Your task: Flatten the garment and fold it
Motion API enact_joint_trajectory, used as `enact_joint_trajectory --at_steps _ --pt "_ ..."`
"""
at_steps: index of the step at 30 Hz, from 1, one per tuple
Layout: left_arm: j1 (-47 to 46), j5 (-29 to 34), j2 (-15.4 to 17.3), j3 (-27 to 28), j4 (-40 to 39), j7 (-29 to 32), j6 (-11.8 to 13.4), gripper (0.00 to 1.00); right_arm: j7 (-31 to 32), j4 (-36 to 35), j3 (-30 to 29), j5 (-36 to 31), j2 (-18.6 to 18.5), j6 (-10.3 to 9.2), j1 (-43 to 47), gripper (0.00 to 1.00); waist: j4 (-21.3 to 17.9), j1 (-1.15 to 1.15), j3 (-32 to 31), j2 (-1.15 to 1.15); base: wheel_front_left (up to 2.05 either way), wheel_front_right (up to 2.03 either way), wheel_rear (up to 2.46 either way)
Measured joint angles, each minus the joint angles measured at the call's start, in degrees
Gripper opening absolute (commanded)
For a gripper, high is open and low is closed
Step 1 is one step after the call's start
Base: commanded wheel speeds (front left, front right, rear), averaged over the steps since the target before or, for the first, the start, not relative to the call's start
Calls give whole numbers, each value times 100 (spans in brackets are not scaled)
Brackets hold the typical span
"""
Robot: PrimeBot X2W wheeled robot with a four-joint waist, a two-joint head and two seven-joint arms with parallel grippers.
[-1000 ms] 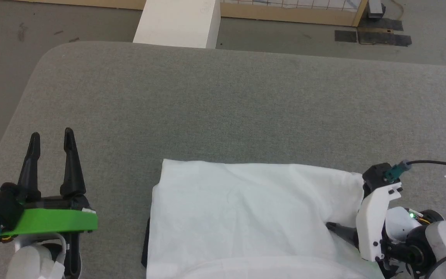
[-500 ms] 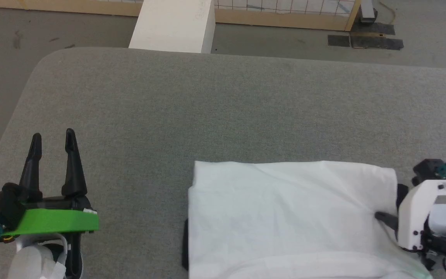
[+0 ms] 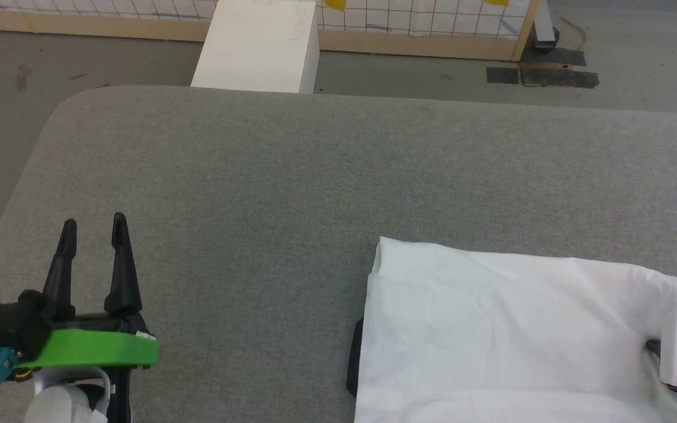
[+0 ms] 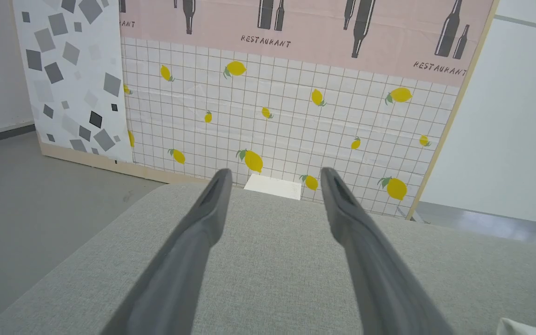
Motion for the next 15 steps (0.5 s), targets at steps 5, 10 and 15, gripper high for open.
enact_joint_trajectory --at_steps 5,10,15 --pt "105 -1 1 -14 37 0 -1 100 523 -726 612 -203 -276 0 113 0 -17 0 -136 0 0 0 0" --pt "138 -7 -3 -44 35 0 -1 100 903 -1456 1274 -51 -394 -1 110 0 -31 0 -201 0 0 0 0" --pt "138 -42 -18 -138 36 0 -1 100 1016 -1783 2097 254 -332 -1 -42 0 41 0 -186 0 0 0 0"
